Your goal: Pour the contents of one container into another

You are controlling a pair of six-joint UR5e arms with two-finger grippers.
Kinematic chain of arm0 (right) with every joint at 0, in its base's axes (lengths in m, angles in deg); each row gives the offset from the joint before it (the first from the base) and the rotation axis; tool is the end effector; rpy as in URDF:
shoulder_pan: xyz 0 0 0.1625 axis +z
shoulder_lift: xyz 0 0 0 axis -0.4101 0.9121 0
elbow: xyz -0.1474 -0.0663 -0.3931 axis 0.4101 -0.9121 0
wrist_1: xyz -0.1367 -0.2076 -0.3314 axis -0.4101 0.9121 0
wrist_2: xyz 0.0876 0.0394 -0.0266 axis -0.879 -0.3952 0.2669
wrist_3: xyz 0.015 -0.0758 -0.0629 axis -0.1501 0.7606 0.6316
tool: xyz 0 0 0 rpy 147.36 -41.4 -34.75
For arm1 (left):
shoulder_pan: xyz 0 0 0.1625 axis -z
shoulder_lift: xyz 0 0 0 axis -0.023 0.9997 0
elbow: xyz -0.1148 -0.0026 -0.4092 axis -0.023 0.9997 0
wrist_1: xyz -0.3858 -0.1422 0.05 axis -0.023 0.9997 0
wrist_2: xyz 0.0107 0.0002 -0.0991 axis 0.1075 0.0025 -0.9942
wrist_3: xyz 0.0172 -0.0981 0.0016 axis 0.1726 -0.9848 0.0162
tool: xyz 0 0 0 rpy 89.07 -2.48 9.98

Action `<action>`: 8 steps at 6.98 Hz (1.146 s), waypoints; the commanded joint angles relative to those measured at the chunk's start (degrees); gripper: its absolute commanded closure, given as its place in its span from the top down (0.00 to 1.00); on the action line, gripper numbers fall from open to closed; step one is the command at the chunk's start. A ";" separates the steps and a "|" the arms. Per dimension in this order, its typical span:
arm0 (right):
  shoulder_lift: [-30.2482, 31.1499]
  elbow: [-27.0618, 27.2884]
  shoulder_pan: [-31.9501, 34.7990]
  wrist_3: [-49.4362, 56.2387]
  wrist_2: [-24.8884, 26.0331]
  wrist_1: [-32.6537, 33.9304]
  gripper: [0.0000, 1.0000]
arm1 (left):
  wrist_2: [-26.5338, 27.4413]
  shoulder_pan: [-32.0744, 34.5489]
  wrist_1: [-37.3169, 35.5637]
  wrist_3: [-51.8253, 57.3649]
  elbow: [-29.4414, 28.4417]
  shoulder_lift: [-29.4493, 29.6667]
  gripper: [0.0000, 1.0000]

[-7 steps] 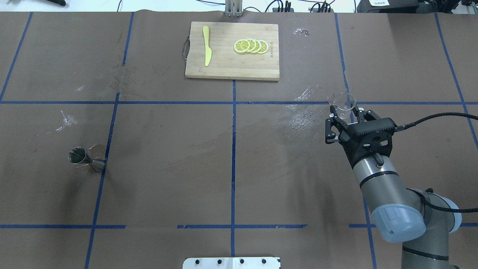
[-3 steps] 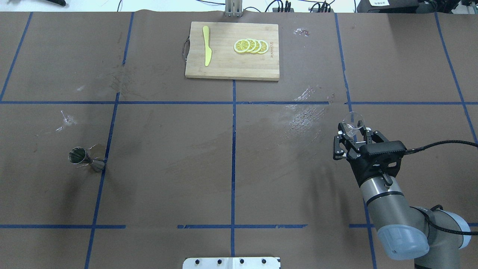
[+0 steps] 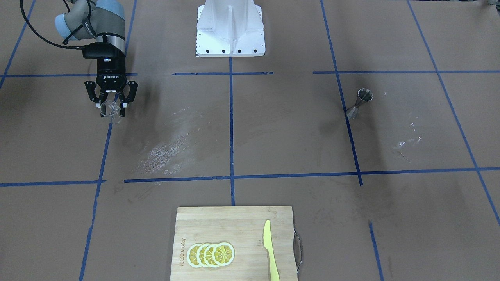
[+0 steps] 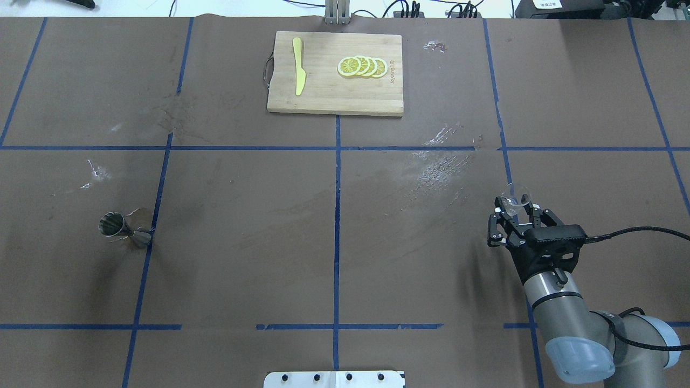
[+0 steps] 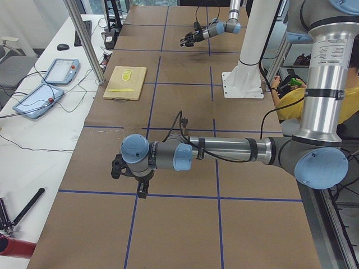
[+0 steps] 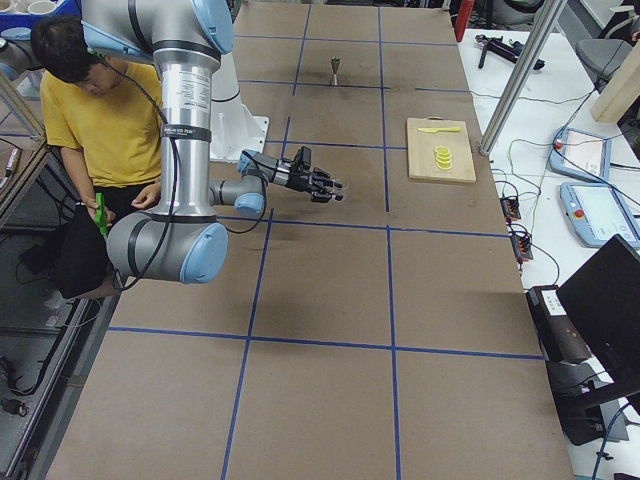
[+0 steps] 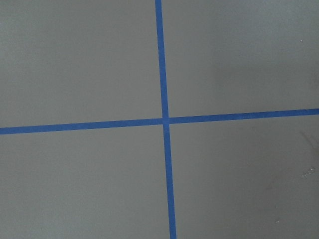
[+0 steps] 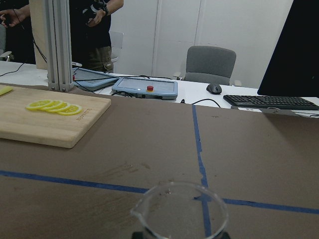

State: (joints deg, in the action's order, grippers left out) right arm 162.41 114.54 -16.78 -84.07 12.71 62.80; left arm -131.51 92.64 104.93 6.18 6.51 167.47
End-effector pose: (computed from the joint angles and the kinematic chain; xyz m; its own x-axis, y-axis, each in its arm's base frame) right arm -0.4157 -0.2772 0.4666 0.7860 -0.0389 0.6171 -0.5587 0.3829 0.7357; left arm -0.0687 -0.5166 0.6369 0.6414 0.0664 -0.7643 -0.0056 0.9966 0.0819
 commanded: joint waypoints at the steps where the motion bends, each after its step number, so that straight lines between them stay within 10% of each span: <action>1: 0.17 -6.35 -0.22 -0.55 -0.15 -6.97 0.17 | 0.00 0.00 -0.03 0.00 0.00 0.02 1.00; 8: 2.45 -10.42 -0.93 -0.55 -0.15 -11.66 0.30 | 0.00 0.00 0.06 0.00 0.00 0.02 1.00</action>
State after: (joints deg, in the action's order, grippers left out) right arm 164.45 104.29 -17.65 -84.65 12.57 51.65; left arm -131.51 92.64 104.92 6.18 6.51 167.49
